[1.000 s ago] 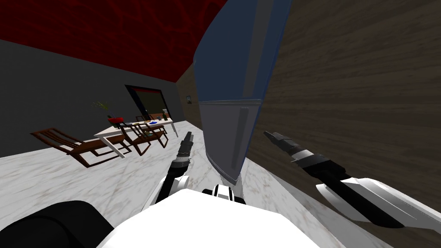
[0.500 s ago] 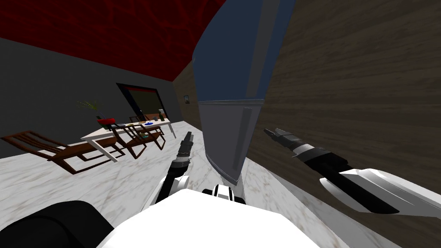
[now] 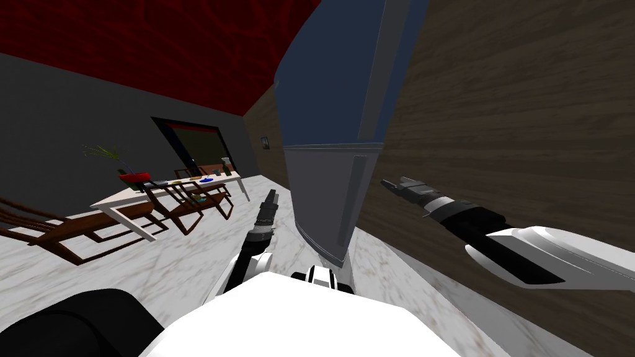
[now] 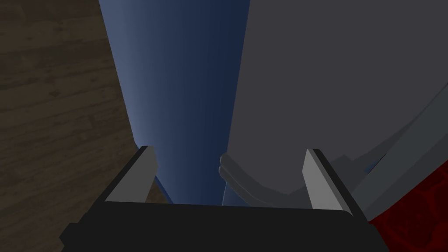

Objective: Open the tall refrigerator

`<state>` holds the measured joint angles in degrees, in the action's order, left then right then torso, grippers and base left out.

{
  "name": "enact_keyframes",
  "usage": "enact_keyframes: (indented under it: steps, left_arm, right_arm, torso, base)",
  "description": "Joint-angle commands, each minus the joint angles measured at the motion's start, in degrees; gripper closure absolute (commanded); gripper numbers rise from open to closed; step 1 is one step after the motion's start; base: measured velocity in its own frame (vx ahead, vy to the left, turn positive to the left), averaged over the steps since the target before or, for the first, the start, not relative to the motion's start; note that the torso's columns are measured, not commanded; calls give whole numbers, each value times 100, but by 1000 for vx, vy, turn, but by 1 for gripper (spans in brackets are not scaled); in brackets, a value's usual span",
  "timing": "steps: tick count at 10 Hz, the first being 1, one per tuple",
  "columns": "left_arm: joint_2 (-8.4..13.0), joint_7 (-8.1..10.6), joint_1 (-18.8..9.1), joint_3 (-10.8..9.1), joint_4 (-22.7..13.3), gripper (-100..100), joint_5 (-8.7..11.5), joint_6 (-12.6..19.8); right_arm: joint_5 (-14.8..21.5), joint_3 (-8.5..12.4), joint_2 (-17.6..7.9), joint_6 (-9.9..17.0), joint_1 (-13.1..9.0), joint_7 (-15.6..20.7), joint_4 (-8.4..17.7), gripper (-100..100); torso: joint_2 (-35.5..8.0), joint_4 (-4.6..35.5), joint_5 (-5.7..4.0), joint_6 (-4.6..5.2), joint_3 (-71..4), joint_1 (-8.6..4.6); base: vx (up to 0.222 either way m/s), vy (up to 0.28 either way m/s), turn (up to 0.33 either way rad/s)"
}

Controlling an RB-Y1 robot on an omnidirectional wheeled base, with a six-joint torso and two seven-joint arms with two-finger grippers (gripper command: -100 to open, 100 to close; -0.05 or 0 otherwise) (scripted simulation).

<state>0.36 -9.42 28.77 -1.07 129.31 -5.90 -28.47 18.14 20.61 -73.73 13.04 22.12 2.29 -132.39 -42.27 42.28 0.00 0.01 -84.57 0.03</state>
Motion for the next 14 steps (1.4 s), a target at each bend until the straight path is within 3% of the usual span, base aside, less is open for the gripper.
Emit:
enact_keyframes:
  steps: [1,4,5,6,7,8,9,10,11,14]
  left_arm:
    - [0,0,0,0,0,0,0,0]
    - [0,0,-1,0,0,0,0,0]
    - [0,0,0,0,0,0,0,0]
    - [0,0,0,0,0,0,0,0]
    - [0,0,0,0,0,0,0,0]
    - [0,0,-1,0,0,0,0,0]
    - [0,0,0,0,0,0,0,0]
    - [0,0,-1,0,0,0,0,0]
    - [0,0,0,0,0,0,0,0]
    - [0,0,-1,0,0,0,0,0]
  right_arm:
    - [30,65,-334,147,-8,-14,-9,-100]
    - [213,246,-900,572,-86,-44,59,-100]
    - [213,246,-1019,572,-86,-44,59,-100]
    - [301,334,-1197,778,-125,-58,93,-100]
    - [301,334,-1350,778,-125,-58,93,-100]
    - [387,418,-1525,976,-162,-72,125,-100]
    - [387,418,-1673,976,-162,-72,125,-100]
    - [469,499,-1898,1167,-197,-85,153,-100]
    - [469,499,-1983,1167,-197,-85,153,-100]
    - [620,649,-2447,1516,-259,-109,196,-100]
  torso:
    - [-2,0,0,-2,0,-6]
    - [-1,0,1,-2,1,0]
    - [5,-2,2,-1,-3,6]
    - [2,-1,2,-3,-2,2]
    - [-3,1,1,0,1,2]
    - [-5,1,0,-2,3,-5]
    - [-1,1,-1,0,1,-4]
    - [2,-1,-2,-2,-1,-8]
    - [-2,0,-1,0,1,-3]
    - [1,-1,0,-3,-2,-3]
  base:
    - [6,24,6]
    - [14,57,-78]
    - [19,65,-49]
    - [8,77,-83]
    - [3,66,-53]
    - [12,67,-86]
    - [18,55,-49]
    - [9,67,-84]
    - [8,55,-49]
    - [12,56,-61]
